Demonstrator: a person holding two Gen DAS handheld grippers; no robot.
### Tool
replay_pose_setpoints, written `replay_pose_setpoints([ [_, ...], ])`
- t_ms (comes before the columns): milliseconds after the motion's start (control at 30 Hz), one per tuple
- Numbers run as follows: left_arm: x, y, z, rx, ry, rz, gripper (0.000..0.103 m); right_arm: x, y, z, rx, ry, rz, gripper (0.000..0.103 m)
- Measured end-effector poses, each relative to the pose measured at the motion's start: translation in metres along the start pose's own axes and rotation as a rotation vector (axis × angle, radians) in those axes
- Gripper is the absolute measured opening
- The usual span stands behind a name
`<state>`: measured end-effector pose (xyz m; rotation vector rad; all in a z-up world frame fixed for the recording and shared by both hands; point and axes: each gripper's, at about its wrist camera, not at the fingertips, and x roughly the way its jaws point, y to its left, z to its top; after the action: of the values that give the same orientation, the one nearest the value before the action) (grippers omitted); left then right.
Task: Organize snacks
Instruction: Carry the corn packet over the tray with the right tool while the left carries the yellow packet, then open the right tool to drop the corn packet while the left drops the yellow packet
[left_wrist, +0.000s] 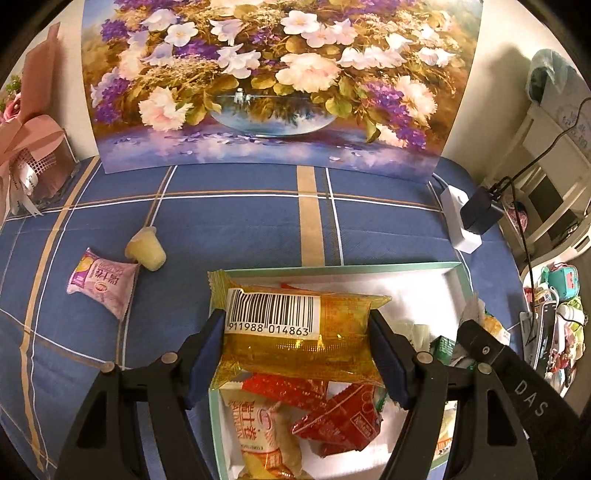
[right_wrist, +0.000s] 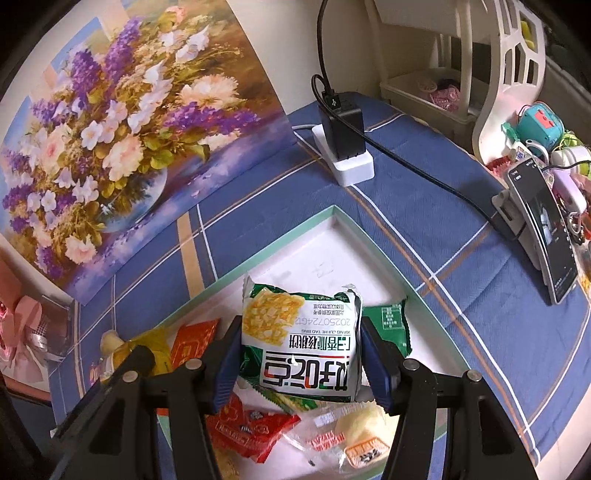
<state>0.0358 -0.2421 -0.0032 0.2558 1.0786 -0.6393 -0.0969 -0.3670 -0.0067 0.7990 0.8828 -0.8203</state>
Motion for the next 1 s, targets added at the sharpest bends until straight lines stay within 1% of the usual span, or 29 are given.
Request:
replay_pose_setpoints([
  [267,0.016,0.000,0.003,-0.010,0.003,-0.007,0.076,0.015,-0.002,0.011,0.001,0.005,-0.010,0.062],
  [533,0.030,-0.016,0.005,0.020,0.008,-0.013,0.076,0.029,-0.005,0.017,0.001,0.009,-0.021,0.062],
  [767,0.032,-0.028,0.003,0.062,-0.001,0.003,0.076,0.036,-0.011,0.018,0.012,0.021,-0.033,0.062],
  [1000,0.032,-0.030,0.003,0.057,0.002,-0.014,0.076,0.038,-0.016,0.018,0.027,0.033,-0.039,0.062],
])
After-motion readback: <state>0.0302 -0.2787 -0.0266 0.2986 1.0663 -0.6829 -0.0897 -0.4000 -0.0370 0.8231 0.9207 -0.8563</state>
